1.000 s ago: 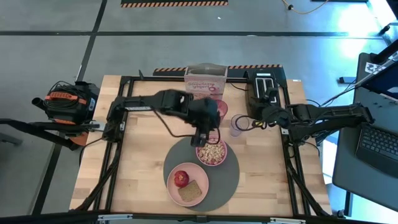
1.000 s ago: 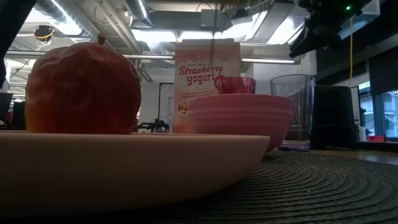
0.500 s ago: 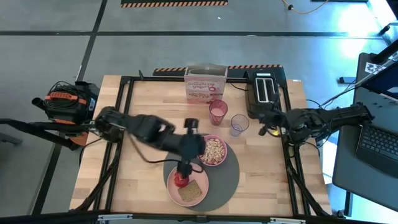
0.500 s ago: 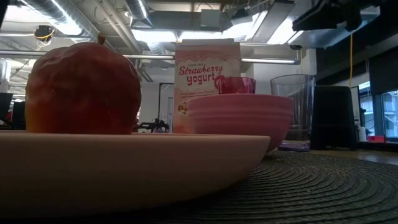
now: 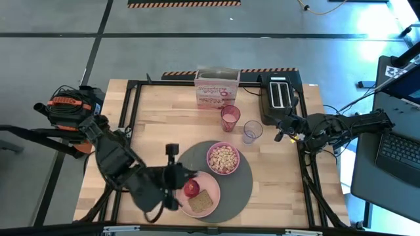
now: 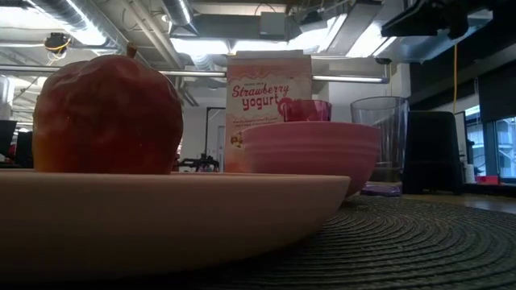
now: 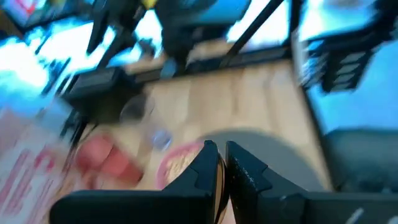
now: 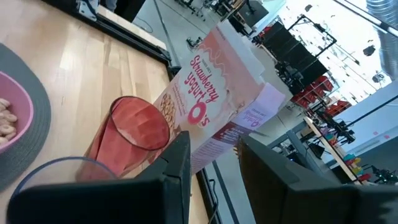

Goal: Arrange a breakfast setting
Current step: Put the spoon on the grey placemat to the left of the pink bowl

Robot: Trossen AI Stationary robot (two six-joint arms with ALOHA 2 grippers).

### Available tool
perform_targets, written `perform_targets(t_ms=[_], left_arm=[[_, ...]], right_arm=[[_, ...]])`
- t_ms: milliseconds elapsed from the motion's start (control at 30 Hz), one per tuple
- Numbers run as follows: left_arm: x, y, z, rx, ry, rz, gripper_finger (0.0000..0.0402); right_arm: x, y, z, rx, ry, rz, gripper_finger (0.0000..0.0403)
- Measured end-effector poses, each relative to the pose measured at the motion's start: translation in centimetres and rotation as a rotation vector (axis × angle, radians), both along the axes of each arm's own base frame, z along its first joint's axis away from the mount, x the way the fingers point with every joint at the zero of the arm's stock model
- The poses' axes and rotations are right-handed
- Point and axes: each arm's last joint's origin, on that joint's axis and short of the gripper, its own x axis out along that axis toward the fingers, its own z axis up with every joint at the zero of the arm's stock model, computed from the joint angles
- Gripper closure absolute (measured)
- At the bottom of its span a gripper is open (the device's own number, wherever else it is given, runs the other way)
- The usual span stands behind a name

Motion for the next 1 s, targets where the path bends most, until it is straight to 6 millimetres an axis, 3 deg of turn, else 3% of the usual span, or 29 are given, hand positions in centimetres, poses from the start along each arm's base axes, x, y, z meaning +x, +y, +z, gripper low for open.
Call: perform_targets(t_ms=[200, 367, 533, 733, 1000], left_arm=[[1.6, 0.0, -0.7, -0.074, -0.144, -0.315, 0.0385], [2.0, 4.5, -2.5, -0.049, -0.169, -0.296, 0.0386], [-0.3, 9.6, -3.8, -0.095, -0.266, -0.219, 0.0386], [-2.9, 13.9, -9.7, -0.209, -0.318, -0.041, 0.0386], [-3.1, 14.2, -16.5, -0.303, -0.373, 0.069, 0.0386]], right_arm=[[0.1, 0.0, 0.3, -0.011, -0.027, 0.004, 0.0299], [0.1, 0.0, 0.3, -0.012, -0.025, 0.004, 0.0299], [0.1, 0.0, 0.2, -0.021, -0.011, 0.005, 0.0299], [0.0, 0.0, 0.1, -0.037, 0.012, 0.008, 0.0299], [0.0, 0.0, 0.1, -0.037, 0.013, 0.007, 0.0299]])
